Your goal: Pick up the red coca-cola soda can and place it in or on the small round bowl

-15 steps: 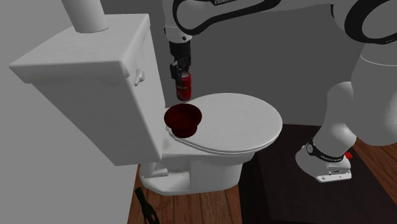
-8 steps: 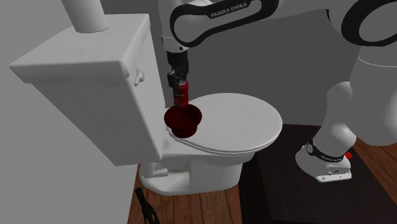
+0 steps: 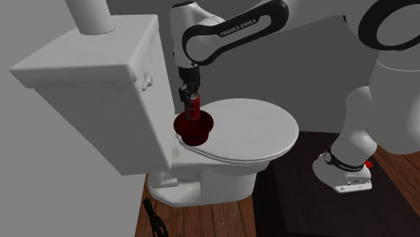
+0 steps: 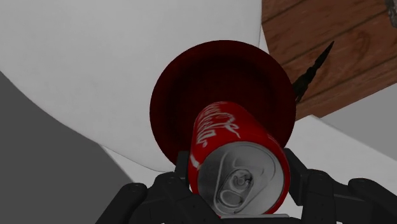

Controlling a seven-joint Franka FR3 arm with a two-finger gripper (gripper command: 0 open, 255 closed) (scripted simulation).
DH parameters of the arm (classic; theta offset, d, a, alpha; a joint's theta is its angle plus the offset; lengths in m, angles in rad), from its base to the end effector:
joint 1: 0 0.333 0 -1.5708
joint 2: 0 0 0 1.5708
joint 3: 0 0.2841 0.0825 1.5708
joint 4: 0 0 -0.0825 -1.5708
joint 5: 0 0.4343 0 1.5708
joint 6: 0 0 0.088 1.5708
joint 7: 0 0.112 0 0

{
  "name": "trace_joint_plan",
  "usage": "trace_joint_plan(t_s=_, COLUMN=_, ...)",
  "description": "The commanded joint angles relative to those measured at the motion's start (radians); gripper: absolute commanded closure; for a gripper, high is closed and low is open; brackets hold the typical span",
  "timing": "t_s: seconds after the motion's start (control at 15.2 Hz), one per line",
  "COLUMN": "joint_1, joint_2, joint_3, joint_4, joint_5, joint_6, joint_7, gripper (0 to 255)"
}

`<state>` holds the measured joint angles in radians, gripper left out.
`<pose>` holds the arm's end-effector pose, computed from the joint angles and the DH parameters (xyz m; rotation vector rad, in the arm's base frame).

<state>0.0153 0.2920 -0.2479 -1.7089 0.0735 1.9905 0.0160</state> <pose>0.6615 -0.1421 0.3678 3.1099 -0.4201 -0.0020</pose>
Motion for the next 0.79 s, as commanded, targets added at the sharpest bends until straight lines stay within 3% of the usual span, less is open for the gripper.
trace_joint_plan(t_s=0.0, joint_1=-0.001, joint_2=0.011, joint_3=0.001, joint_4=-0.01, joint_5=0.003, joint_6=0.022, joint_7=-0.002, gripper=255)
trace_joint_plan(t_s=0.73, joint_1=-0.001, joint_2=0.026, joint_3=0.003, joint_4=-0.036, joint_5=0.008, joint_6=0.062, joint_7=-0.005, gripper=255)
